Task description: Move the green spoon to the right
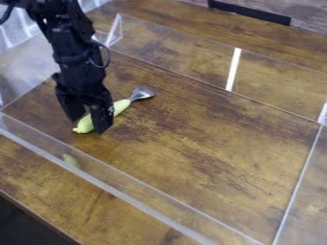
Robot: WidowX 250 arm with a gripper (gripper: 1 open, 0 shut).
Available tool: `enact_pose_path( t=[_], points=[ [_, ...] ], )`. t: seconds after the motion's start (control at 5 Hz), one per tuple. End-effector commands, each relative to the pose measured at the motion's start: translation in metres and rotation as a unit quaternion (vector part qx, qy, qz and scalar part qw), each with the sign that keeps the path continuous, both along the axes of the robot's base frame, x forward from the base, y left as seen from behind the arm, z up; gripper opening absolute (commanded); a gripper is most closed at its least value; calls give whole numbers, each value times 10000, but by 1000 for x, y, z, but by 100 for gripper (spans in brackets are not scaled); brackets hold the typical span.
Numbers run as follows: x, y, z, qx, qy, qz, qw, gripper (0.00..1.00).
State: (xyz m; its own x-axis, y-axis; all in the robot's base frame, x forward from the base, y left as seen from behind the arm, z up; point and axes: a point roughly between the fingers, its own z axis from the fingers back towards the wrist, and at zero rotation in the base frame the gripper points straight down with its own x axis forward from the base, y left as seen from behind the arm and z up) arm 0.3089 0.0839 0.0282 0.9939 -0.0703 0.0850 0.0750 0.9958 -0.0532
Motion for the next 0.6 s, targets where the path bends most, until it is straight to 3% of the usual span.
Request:
enact_pose_path(
  t=[0.0, 0.4],
  points=[
    [9, 11, 17, 33, -348, 70, 9994, 100],
    [15, 14, 19, -29, -498, 80, 9987, 100]
  ],
)
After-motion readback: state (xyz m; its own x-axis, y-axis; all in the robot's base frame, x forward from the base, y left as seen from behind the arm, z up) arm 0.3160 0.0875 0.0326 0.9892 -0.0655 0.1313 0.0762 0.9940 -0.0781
